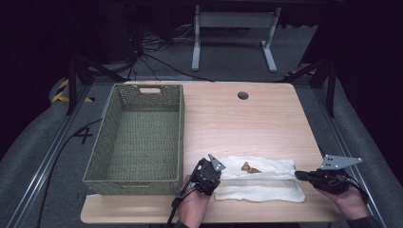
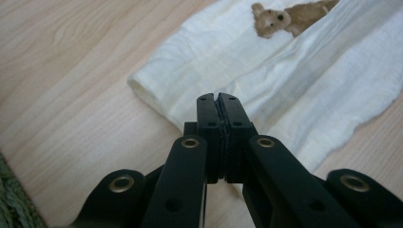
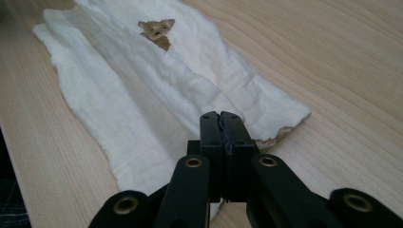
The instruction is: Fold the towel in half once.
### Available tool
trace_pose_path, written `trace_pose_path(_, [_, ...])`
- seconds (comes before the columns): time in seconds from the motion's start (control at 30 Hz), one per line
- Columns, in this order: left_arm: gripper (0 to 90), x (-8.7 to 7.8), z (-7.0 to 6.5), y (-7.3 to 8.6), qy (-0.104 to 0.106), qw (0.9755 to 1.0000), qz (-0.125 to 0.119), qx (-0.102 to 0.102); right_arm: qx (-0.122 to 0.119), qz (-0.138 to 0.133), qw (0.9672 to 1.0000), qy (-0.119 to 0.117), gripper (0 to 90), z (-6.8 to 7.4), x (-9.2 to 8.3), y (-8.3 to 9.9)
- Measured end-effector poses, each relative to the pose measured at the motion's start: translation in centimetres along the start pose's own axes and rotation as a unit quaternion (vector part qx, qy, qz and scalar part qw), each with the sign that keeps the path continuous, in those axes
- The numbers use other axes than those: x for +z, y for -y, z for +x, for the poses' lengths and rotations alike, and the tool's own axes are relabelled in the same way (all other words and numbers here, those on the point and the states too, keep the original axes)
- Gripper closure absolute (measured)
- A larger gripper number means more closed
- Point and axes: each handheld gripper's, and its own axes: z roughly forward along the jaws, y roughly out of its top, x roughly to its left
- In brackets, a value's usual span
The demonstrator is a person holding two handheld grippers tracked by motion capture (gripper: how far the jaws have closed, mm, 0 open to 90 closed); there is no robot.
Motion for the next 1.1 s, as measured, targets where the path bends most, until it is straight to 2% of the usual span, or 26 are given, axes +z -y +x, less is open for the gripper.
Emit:
trace_pose_path(0.2, [88.8,-0.8,-0.3,0.7,0.011,0.9999,-0.005,-0.002,-0.006,-0.003,1.0,-0.005,89.0,0.9,-0.6,0.4])
trace_pose_path(0.3, [88.7,-0.9,-0.7,1.0,0.016,0.9999,0.001,0.004,-0.006,-0.006,0.9999,-0.007,89.0,1.2,-1.1,0.7])
trace_pose_path(0.5, [85.9,-0.1,-0.6,1.8,0.036,0.9991,0.022,0.005,-0.007,0.021,0.9996,-0.016,88.5,1.6,-0.6,1.6])
trace_pose_path(0.53, [81.3,-0.1,-0.6,1.8,0.033,0.9992,0.021,0.005,-0.009,0.026,0.9994,-0.019,83.2,1.7,-0.4,1.7])
trace_pose_path(0.57, [78.3,-0.2,-0.5,1.7,0.032,0.9993,0.017,0.002,-0.009,0.022,0.9996,-0.018,76.8,1.6,-0.5,1.7])
trace_pose_path(0.6, [76.3,-0.3,-0.4,1.5,0.031,0.9994,0.013,0.002,-0.002,0.017,0.9997,-0.018,74.5,1.5,-0.7,1.6])
trace_pose_path(0.7, [72.7,-0.6,-0.4,1.1,0.031,0.9995,0.001,-0.001,0.005,0.002,0.9998,-0.019,72.6,1.3,-1.0,1.3])
trace_pose_path(0.8, [71.3,-0.7,-0.3,0.3,0.028,0.9996,-0.008,0.004,0.002,-0.01,0.9999,-0.014,74.0,1.0,-1.1,0.6])
trace_pose_path(0.93, [71.0,-0.2,-0.3,-0.6,0.024,0.9996,-0.009,0.011,-0.001,-0.004,0.9999,-0.012,75.8,0.7,-0.5,0.3])
trace_pose_path(1.1, [69.3,1.0,0.5,-1.7,0.016,0.9998,-0.008,0.013,-0.002,0.007,1.0,-0.004,76.6,0.0,0.5,-0.2])
